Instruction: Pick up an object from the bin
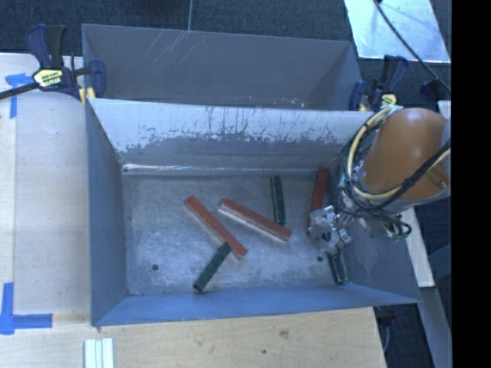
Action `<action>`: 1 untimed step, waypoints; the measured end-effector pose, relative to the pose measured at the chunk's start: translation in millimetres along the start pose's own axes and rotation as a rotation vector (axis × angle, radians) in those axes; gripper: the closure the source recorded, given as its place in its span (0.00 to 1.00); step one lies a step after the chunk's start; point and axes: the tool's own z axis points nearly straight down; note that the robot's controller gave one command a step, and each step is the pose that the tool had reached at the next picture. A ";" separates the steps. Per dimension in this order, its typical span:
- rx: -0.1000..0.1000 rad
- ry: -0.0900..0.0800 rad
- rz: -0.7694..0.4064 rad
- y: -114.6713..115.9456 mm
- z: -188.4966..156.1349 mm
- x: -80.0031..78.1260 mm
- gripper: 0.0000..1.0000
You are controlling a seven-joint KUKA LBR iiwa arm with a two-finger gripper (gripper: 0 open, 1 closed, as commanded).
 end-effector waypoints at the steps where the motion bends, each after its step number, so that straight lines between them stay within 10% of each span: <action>1: -0.001 0.000 -0.002 1.3 0.6 -0.9 0.00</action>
Offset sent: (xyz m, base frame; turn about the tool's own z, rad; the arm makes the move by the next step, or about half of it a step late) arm 0.0000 0.0000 0.0000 0.0000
